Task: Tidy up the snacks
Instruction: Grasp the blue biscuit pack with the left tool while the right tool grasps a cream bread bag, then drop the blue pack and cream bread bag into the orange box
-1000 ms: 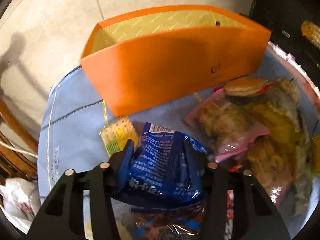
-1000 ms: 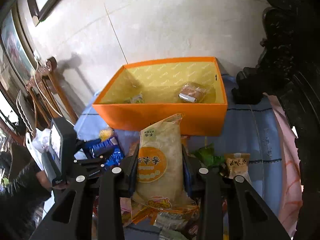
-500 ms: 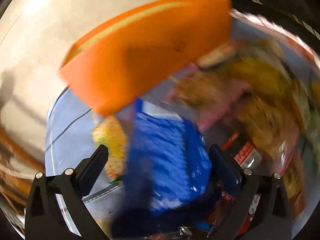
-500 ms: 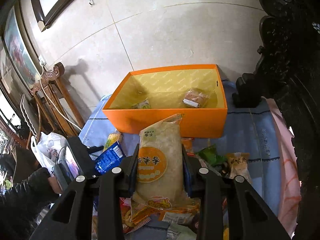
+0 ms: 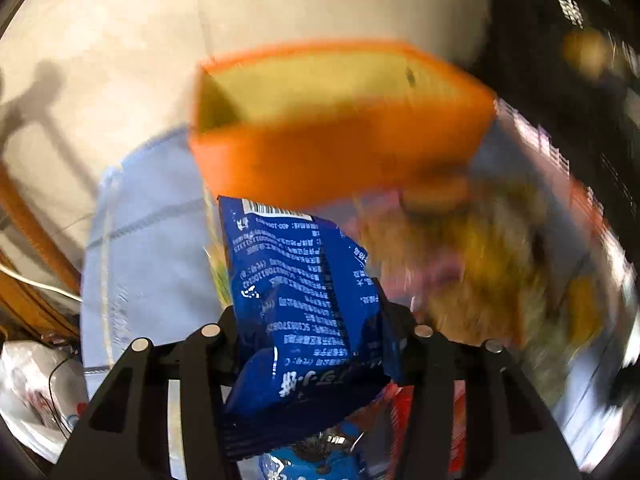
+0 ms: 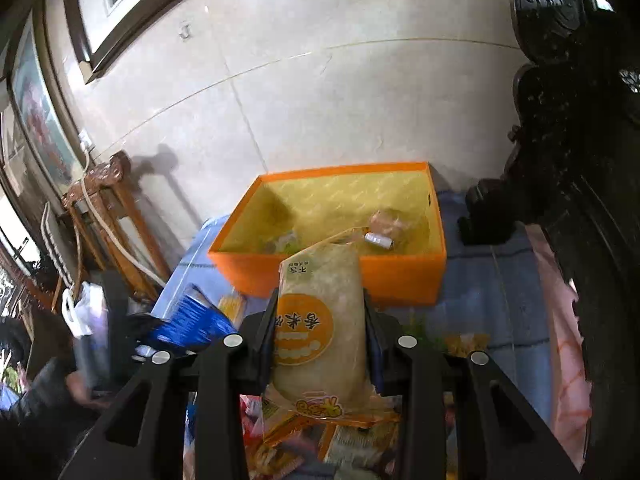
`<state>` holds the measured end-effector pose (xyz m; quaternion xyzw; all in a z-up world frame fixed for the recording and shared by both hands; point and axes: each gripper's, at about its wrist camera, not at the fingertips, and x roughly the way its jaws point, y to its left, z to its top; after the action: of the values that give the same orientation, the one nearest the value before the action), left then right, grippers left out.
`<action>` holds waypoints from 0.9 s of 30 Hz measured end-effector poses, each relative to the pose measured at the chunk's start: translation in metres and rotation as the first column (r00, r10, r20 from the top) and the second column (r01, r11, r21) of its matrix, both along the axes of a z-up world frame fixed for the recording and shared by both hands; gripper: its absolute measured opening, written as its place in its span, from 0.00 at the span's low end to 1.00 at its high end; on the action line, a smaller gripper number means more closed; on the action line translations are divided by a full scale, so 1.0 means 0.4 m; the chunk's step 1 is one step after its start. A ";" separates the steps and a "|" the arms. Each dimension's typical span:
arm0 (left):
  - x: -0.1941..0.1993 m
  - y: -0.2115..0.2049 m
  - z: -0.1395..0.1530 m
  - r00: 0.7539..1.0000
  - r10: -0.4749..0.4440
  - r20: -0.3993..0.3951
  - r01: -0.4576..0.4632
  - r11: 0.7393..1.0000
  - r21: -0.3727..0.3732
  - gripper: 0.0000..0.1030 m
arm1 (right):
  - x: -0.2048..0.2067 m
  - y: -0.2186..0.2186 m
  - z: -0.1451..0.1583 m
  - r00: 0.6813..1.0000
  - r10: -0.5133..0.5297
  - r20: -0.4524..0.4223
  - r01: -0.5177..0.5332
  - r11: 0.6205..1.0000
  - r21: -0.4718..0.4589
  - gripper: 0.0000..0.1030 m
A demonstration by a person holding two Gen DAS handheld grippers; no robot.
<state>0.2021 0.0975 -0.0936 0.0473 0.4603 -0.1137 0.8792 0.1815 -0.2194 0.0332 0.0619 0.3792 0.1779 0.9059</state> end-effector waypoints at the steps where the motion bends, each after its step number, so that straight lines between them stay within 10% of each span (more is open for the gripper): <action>1: 0.018 0.009 0.048 0.999 0.047 0.018 -0.047 0.998 -0.043 0.47 | 0.017 0.002 -0.001 1.000 -0.008 0.005 0.008 1.000 0.002 0.35; 7: 0.160 -0.021 0.216 0.974 0.164 0.156 -0.156 0.986 -0.061 0.47 | 0.211 0.058 -0.006 0.999 -0.035 0.029 0.038 0.996 -0.084 0.35; 14: 0.293 -0.045 0.221 0.974 0.143 0.173 -0.140 0.990 -0.030 0.46 | 0.399 0.067 -0.053 0.996 -0.077 -0.034 0.072 0.989 -0.132 0.36; 15: 0.297 -0.043 0.211 0.976 0.144 0.164 -0.139 0.989 -0.038 0.47 | 0.415 0.067 -0.060 0.996 -0.075 -0.037 0.070 0.989 -0.128 0.49; 16: 0.315 -0.045 0.197 0.975 0.158 0.154 -0.153 0.987 -0.041 0.59 | 0.428 0.065 -0.069 0.995 -0.095 -0.043 0.088 0.986 -0.138 0.93; 17: 0.322 -0.043 0.190 0.971 0.180 0.157 -0.178 0.984 -0.022 0.93 | 0.433 0.061 -0.074 0.992 -0.123 -0.041 0.116 0.983 -0.142 0.95; 22: 0.262 -0.035 0.176 0.946 0.146 0.291 -0.200 0.965 0.168 0.96 | 0.390 0.032 -0.089 0.993 -0.107 -0.058 0.102 0.991 -0.082 0.96; 27: 0.101 -0.003 0.075 0.970 0.115 0.215 -0.165 0.959 0.230 0.96 | 0.237 0.047 -0.209 0.982 -0.075 -0.171 0.050 0.988 -0.144 0.96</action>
<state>0.2425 0.0962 -0.0638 0.1343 0.3824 0.0126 0.9141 0.2763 -0.2007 -0.0504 0.0259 0.4671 0.1163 0.8761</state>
